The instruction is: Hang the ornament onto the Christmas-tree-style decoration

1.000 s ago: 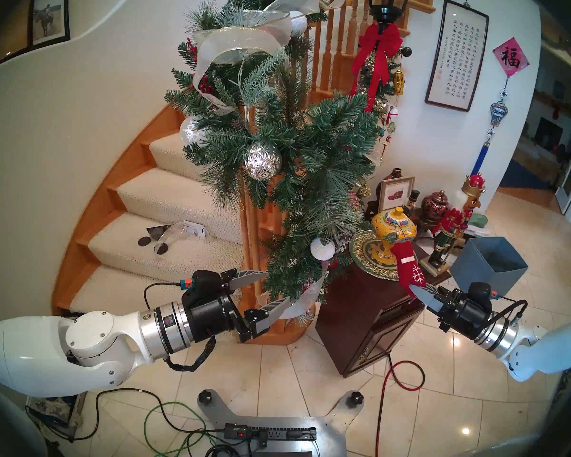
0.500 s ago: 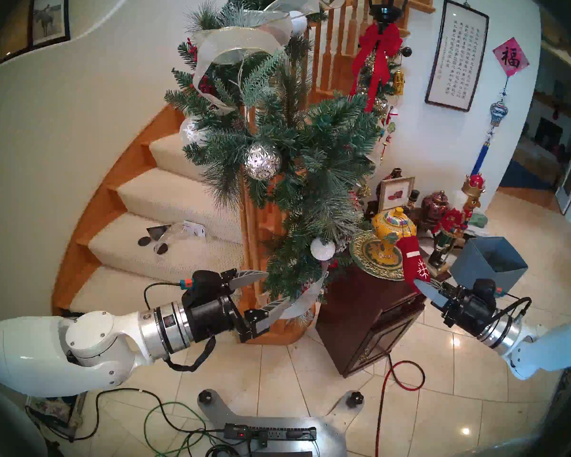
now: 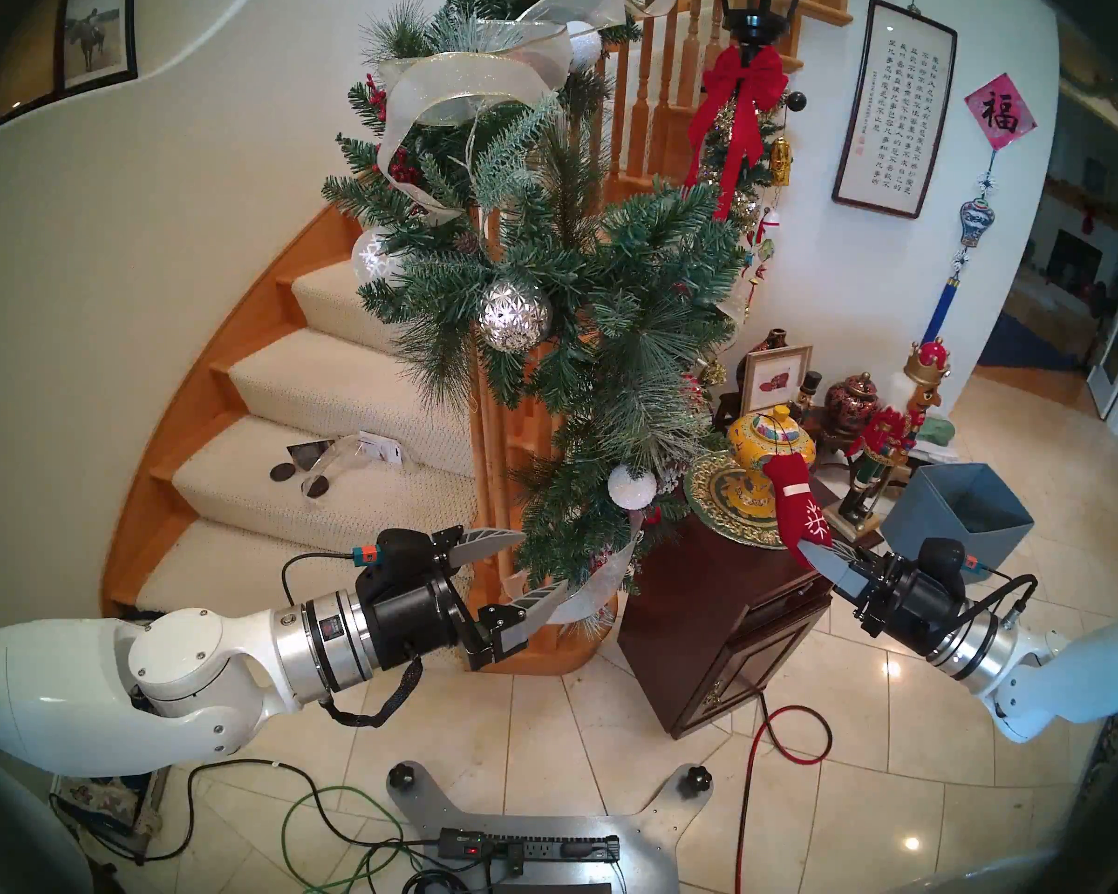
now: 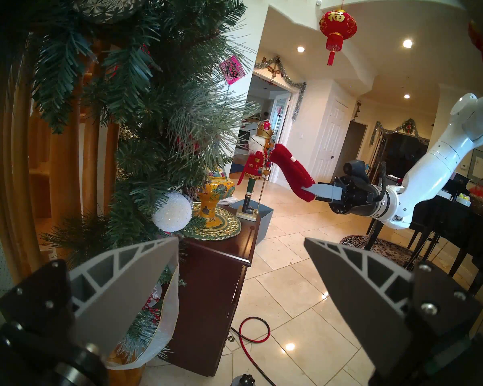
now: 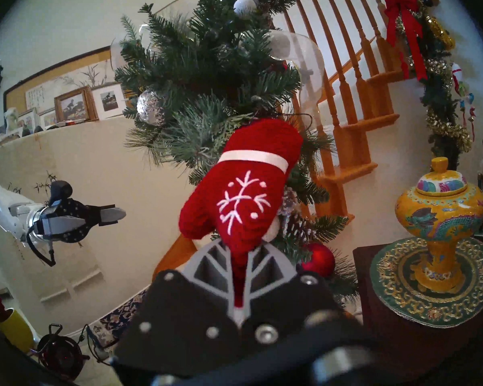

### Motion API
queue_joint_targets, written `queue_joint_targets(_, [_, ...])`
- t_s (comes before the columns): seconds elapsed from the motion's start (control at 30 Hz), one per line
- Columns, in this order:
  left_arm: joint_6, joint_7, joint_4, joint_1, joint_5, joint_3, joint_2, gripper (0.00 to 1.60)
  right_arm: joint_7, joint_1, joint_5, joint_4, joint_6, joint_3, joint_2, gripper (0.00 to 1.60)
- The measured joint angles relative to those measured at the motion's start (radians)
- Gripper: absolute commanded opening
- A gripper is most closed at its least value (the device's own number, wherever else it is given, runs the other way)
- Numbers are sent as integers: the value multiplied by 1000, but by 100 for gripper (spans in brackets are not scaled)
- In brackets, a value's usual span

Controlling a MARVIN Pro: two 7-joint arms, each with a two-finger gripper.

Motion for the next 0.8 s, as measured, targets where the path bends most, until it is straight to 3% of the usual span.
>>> queue_joint_targets(0.8, [0,0,0,0,0,0,0,160,0,177,36,-109,-1,-241,-128,0])
